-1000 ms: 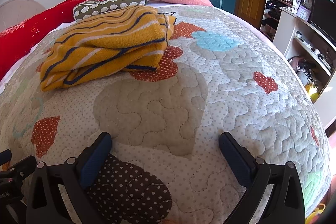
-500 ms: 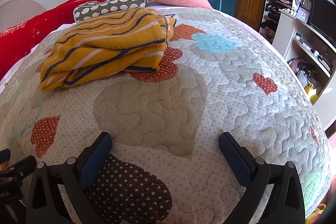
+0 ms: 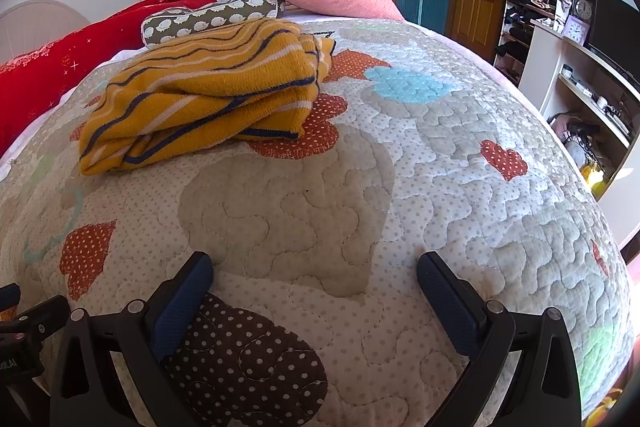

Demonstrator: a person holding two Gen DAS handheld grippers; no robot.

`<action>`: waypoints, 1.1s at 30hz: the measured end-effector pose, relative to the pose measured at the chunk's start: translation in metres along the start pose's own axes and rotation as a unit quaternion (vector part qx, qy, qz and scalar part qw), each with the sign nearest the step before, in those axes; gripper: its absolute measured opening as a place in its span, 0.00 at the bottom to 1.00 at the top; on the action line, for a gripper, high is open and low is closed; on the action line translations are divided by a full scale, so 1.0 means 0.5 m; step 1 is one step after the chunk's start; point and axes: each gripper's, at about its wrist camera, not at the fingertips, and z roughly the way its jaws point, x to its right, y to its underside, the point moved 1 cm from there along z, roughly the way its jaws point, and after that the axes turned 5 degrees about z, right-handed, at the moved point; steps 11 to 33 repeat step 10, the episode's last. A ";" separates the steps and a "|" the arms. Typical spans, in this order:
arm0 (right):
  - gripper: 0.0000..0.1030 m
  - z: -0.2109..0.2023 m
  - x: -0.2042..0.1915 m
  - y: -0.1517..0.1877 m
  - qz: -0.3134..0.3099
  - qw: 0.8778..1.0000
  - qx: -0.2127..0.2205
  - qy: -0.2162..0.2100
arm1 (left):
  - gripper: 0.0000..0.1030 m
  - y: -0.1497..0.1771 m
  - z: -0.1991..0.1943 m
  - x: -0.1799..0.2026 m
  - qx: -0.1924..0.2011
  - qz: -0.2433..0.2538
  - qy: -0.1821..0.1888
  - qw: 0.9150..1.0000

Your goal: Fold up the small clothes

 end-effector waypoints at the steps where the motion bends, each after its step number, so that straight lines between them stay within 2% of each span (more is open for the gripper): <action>1: 0.99 0.000 0.000 0.000 0.000 1.000 0.000 0.000 | 1.00 0.000 0.000 0.000 0.000 0.000 0.000 1.000; 33: 0.99 -0.003 -0.002 0.002 -0.004 1.000 0.003 0.000 | 1.00 0.004 -0.002 0.004 0.003 0.002 -0.001 1.000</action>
